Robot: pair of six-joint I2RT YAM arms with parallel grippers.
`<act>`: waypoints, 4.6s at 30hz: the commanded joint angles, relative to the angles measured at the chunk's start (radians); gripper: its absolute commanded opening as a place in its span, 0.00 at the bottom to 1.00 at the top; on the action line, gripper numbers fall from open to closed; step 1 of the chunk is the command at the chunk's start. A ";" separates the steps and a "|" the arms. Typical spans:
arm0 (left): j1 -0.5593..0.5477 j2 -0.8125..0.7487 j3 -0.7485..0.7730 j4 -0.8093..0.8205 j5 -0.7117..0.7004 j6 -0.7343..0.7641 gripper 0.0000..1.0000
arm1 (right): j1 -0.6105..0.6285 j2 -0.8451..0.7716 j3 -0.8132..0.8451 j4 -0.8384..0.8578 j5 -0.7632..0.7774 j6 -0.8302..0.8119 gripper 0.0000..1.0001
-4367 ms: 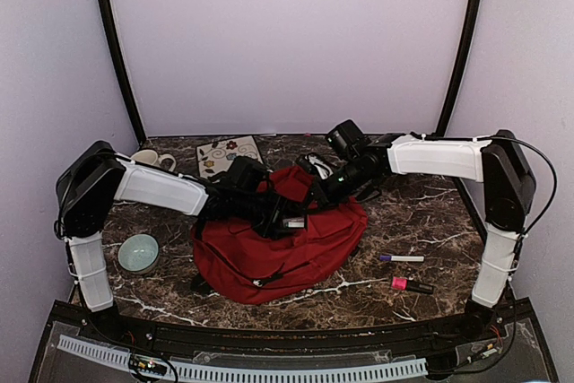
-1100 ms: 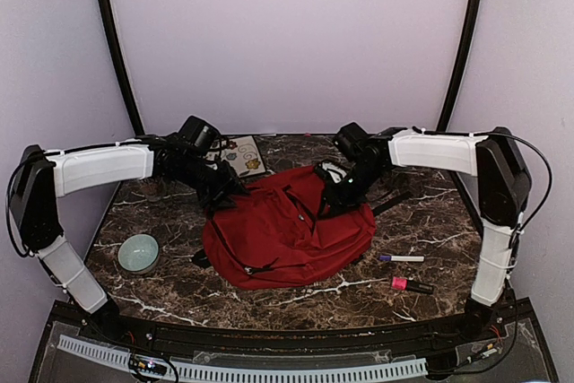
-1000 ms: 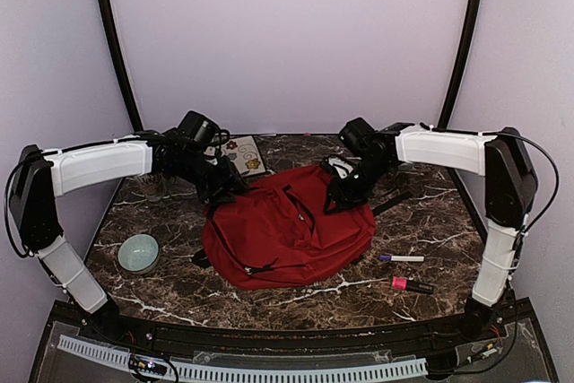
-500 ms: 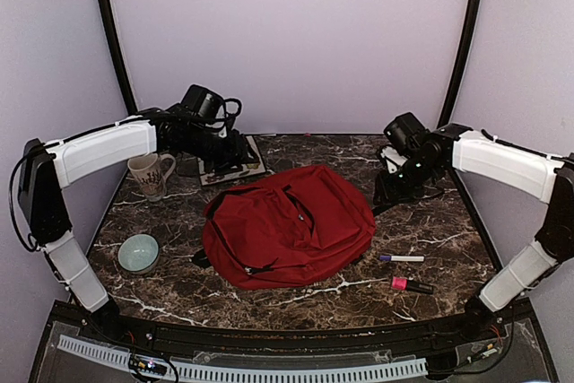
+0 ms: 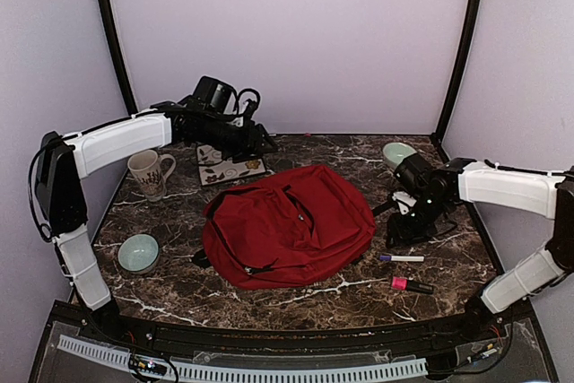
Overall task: Pack the student bag
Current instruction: Pick up the pen from the corner of the board, then pass from the right arm to the left
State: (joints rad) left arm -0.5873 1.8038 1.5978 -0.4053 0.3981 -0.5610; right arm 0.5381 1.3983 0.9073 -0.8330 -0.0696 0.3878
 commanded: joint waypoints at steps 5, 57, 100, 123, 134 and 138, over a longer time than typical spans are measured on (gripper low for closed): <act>0.001 0.023 0.048 -0.026 0.048 0.065 0.53 | 0.020 0.083 -0.009 0.002 -0.009 -0.053 0.61; 0.001 0.066 0.059 0.002 0.056 0.013 0.49 | 0.038 0.259 -0.008 0.054 0.057 -0.001 0.27; 0.001 0.037 0.041 0.036 0.055 -0.012 0.48 | 0.024 0.101 0.230 -0.004 0.220 -0.012 0.00; -0.022 0.096 0.084 0.408 0.221 -0.321 0.51 | -0.030 -0.163 0.264 0.569 0.000 0.336 0.00; -0.108 0.232 0.221 0.583 0.334 -0.517 0.56 | -0.085 -0.243 0.108 0.796 0.018 0.650 0.00; -0.125 0.281 0.272 0.591 0.404 -0.605 0.57 | -0.113 -0.255 0.076 0.845 0.029 0.684 0.00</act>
State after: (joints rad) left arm -0.7063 2.0743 1.7988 0.1047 0.7113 -1.0592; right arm 0.4507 1.1721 1.0092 -0.1062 -0.0525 0.9916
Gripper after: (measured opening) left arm 0.569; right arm 0.085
